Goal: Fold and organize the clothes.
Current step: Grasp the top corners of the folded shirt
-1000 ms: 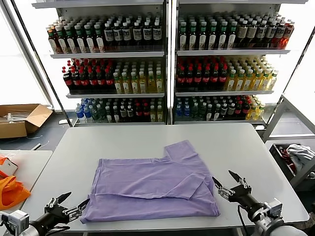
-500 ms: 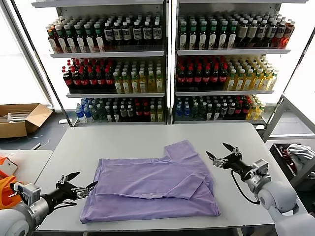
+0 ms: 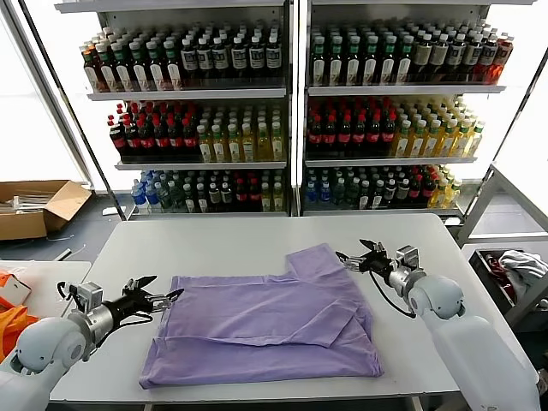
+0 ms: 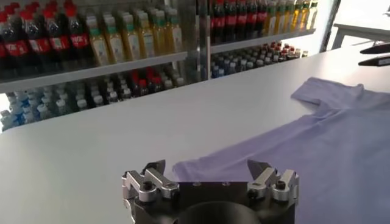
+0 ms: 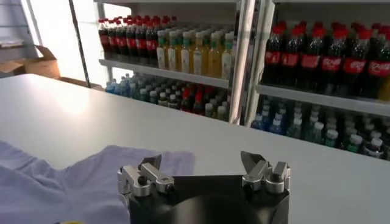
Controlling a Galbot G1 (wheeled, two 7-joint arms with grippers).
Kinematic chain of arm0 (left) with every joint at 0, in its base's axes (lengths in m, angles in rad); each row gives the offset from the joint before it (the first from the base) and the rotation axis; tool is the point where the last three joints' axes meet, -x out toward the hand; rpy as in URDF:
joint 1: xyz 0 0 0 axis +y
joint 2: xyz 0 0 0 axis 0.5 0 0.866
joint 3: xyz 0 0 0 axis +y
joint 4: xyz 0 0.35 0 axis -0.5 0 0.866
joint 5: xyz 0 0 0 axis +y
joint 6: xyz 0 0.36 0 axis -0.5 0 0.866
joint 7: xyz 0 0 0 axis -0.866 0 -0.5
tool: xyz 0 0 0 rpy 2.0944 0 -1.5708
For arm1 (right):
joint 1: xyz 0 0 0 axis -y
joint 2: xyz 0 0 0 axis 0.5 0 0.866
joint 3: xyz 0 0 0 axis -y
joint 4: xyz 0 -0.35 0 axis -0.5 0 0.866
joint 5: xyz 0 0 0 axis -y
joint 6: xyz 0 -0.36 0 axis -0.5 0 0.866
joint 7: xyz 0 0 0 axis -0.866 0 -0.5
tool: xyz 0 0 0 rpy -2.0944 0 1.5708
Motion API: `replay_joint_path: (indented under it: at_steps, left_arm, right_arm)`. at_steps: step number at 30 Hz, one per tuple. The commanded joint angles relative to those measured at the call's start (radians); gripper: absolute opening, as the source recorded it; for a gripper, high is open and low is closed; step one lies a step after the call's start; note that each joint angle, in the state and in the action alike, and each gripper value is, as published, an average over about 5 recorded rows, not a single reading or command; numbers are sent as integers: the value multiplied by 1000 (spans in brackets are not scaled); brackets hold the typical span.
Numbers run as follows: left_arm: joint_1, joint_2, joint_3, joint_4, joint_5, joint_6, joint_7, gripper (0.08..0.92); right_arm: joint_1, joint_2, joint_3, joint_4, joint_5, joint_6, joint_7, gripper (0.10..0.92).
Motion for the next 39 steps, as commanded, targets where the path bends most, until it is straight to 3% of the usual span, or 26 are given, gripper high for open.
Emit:
replay_joint_path:
  at_steps: [1,14,21,39]
  left_arm:
    - [-242,-38,172,185,1,-4,7,823]
    - [-290,-93,232,246,5,10,5,822]
    - [-245,-86,225,242,29,18,23,806]
    - [-228,-80,222,239,32,24,58,308]
  right_arm:
    - [105,50,-93,-136,41,-47,21,823]
    - [163,116,-136,-210,42,-74,42,805]
    - [182,135,-171,-240,39,-75,39,624]
    - [116,89,-147,-119,89,-87,39,124]
